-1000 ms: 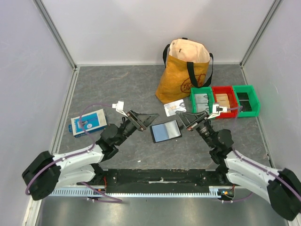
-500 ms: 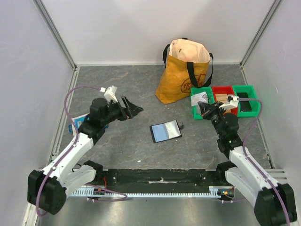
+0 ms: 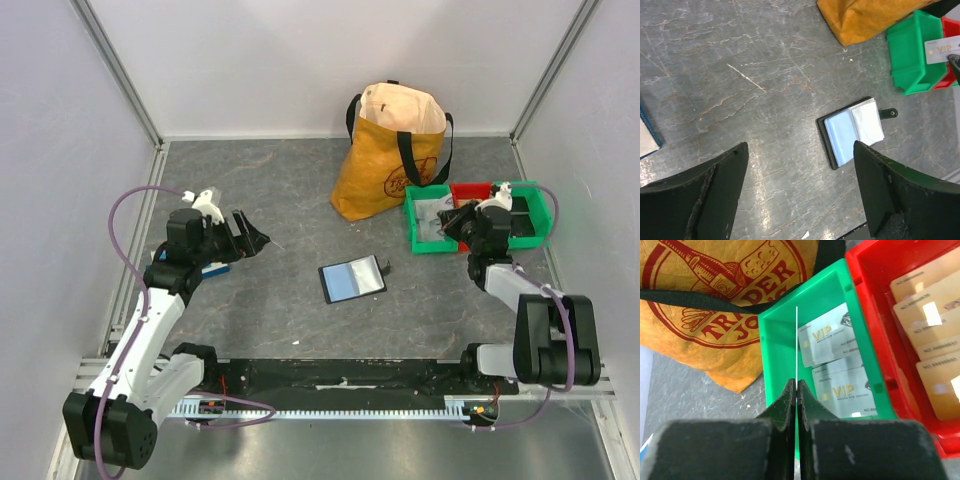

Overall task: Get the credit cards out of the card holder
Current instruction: Place the credit card in the storage box, then reset both arms

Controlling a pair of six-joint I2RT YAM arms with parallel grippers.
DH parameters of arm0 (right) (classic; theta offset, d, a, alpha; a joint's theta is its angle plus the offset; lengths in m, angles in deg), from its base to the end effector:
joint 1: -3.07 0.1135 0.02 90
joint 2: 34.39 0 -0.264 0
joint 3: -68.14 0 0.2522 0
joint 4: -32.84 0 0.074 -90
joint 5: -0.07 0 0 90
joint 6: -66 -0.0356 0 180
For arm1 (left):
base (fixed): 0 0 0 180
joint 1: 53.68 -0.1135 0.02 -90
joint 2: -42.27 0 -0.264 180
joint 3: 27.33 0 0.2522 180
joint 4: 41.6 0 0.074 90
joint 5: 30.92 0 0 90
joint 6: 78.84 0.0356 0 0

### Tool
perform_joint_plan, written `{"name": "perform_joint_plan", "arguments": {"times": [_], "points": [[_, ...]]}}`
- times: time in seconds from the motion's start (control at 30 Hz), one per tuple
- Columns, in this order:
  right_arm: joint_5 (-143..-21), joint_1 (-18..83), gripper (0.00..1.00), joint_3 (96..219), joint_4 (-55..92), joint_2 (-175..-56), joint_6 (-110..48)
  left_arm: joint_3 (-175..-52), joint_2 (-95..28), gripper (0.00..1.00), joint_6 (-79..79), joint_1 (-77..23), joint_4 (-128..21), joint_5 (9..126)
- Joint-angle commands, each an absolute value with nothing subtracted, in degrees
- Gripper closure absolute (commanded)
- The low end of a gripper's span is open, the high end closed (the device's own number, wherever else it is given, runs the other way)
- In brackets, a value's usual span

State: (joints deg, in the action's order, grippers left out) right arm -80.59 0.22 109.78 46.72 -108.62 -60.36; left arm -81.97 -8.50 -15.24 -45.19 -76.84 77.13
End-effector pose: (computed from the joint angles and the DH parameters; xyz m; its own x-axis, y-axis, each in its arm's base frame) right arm 0.2641 -0.0074 0.1967 -0.3199 0.6016 -0.7319 0.1058 0.7903 0.6035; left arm 0.1930 -0.0400 0.2789 -0.6399 -0.3319 -0.6931 0.1312 0.8415 -0.5241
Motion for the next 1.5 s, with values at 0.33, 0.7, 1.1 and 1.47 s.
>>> {"name": "perform_joint_plan", "arguments": {"times": [0.33,0.7,1.1,1.47], "points": [[-71.39,0.87,0.86,116.7,63.46,-127.81,-67.16,-83.1,-7.04,0.08,-10.99,-44.28,-78.92,72.88],[-78.23,0.96,0.6,115.92,49.51,-120.36,-62.15,-82.75,-5.9,0.08,-10.91,-44.01,-78.39,73.41],[-84.04,0.96,0.29,115.56,17.0,-89.96,-50.73,-82.83,-1.77,0.09,-12.05,-44.19,-77.34,74.38],[-96.77,2.8,0.02,130.14,-5.69,-63.32,-38.34,-86.35,19.13,0.09,-11.7,-44.19,-87.18,64.9]]}}
